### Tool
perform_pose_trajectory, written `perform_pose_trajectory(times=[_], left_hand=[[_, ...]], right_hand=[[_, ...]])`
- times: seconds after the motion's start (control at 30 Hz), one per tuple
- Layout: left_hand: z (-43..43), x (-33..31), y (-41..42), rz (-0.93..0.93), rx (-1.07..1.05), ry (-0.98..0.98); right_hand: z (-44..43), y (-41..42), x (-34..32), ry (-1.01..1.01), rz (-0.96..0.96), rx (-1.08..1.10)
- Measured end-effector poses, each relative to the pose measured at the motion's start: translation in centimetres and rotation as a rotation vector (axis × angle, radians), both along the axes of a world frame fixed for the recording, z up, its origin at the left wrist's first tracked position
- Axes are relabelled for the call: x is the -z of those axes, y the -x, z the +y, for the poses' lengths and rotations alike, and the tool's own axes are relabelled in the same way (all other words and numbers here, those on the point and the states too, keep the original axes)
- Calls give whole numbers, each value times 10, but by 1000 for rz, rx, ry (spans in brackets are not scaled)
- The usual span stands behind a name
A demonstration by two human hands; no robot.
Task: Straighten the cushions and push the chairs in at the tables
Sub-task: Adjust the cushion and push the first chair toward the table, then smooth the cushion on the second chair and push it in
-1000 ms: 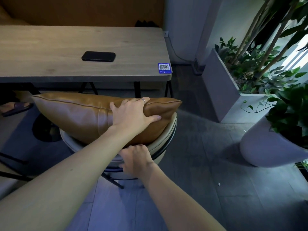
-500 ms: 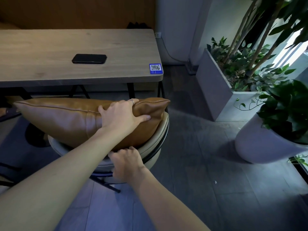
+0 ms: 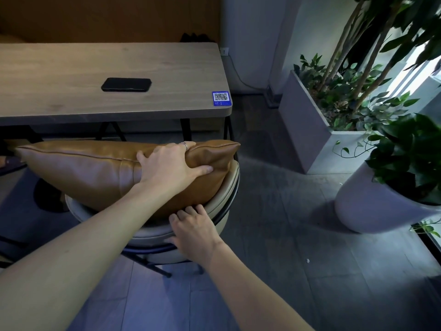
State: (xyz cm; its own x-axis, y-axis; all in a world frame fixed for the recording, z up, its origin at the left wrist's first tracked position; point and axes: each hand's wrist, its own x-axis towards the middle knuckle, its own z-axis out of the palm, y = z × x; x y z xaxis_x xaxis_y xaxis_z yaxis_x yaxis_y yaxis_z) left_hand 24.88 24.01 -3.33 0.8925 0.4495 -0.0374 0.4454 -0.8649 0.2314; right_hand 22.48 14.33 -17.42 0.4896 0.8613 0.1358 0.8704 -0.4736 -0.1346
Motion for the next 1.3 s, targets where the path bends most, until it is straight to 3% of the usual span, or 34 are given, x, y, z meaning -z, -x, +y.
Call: perform_pose_trajectory(times=[0.37, 0.53, 0.63, 0.77, 0.97, 1.3], left_hand=[[7, 4, -1, 41, 123, 0], [17, -8, 30, 24, 196, -30], [30, -22, 52, 41, 201, -75], [61, -61, 88, 35, 142, -190], [109, -140, 155, -59, 15, -372], [174, -263, 338, -297, -210, -551]], right_hand=[[-4, -9, -30, 145, 311, -5], [-7, -19, -75, 162, 567, 18], [-8, -30, -111, 211, 622, 29], [-2, -33, -174, 267, 487, 58], [16, 0, -276, 138, 196, 131], [93, 147, -409, -160, -273, 100]])
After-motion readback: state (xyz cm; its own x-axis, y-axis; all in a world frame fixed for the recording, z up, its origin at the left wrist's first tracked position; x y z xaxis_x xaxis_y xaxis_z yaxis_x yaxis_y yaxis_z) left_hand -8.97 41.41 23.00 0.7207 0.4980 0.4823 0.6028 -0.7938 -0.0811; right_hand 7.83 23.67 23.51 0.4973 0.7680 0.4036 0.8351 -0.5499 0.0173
